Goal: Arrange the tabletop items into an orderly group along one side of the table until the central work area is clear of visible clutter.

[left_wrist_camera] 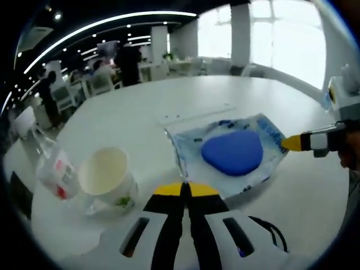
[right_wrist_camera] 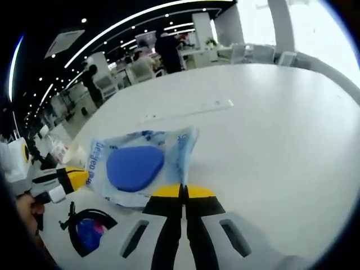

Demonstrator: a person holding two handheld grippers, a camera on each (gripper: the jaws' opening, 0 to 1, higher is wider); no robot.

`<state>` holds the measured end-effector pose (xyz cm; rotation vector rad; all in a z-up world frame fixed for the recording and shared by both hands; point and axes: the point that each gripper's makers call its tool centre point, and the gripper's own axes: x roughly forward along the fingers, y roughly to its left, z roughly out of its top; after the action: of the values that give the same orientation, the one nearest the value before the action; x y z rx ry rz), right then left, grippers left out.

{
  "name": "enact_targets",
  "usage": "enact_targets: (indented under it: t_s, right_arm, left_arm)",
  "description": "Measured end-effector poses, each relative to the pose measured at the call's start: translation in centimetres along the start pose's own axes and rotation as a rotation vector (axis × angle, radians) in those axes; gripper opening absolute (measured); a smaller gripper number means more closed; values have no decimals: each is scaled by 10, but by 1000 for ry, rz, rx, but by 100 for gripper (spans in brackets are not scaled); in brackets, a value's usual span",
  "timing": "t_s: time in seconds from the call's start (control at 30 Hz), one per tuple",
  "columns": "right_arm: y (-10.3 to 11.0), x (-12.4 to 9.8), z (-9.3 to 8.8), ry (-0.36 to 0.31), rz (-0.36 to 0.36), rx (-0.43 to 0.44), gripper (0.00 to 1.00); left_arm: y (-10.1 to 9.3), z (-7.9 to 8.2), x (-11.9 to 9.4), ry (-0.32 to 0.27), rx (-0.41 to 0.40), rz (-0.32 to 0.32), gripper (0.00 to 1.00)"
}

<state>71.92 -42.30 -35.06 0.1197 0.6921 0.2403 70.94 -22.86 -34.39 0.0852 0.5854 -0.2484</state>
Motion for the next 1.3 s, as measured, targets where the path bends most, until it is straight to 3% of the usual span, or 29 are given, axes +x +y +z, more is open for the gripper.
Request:
enact_targets:
  t_s: [0.57,0.97,1.3]
  right_arm:
    - [8,36,-8,49,25,-74,1]
    - [7,41,-14,59,39,-96,1]
    - [3,46,-18,70,41,-132,2]
  left_arm:
    - [16,-20,15,56,-42,72,0]
    - [18,-35,23,56,-20,107,0]
    - [20,-35,26,51,-22,120,0]
